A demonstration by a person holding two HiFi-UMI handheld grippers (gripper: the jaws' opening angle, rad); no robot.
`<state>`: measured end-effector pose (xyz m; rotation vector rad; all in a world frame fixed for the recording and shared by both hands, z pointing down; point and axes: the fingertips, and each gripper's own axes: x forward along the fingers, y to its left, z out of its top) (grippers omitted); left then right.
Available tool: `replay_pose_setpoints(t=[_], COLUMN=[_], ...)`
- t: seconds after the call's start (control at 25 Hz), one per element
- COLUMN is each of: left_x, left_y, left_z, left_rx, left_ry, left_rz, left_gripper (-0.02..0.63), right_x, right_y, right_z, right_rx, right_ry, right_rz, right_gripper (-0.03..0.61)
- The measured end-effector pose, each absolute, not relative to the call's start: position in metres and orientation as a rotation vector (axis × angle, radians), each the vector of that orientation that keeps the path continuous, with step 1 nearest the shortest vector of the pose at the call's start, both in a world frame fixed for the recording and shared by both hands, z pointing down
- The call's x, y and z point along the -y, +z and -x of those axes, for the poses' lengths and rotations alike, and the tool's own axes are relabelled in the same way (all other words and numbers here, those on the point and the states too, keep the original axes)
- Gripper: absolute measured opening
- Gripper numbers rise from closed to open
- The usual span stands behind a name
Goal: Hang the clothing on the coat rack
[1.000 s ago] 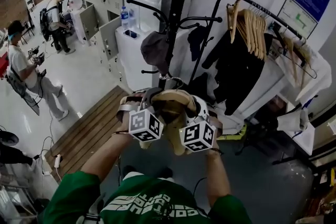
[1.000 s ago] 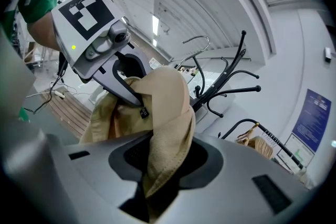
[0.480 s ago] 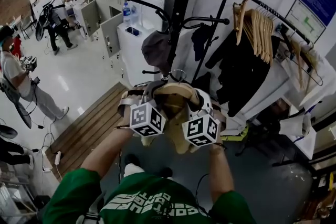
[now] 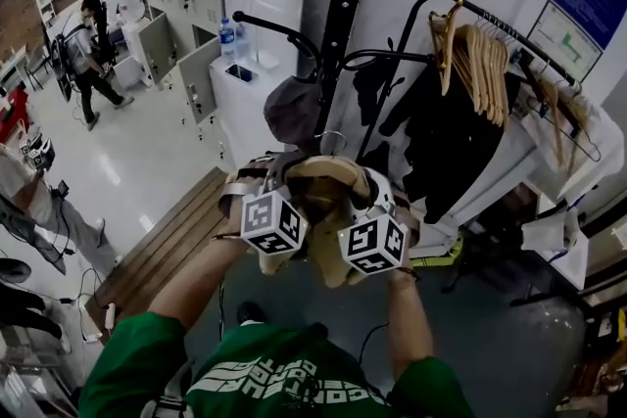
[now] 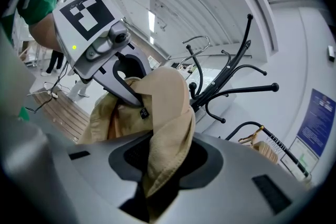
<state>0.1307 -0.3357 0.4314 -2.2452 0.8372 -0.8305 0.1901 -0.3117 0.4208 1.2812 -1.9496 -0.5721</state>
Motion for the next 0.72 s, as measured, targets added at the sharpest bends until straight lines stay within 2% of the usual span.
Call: replay_pose_setpoints(t=[0.72], left_x=[0.382], left_y=[0.423], left_z=[-0.129], left_rx=[-0.824], left_ry=[-0.800], left_rz=[2.243], left_gripper=[0.112], right_x=[0.356], right_y=[0.412], right_z=[-0.187], right_rx=[1.923], right_ry=[-0.583], right_rz=[-1.299], right_gripper=[0.120])
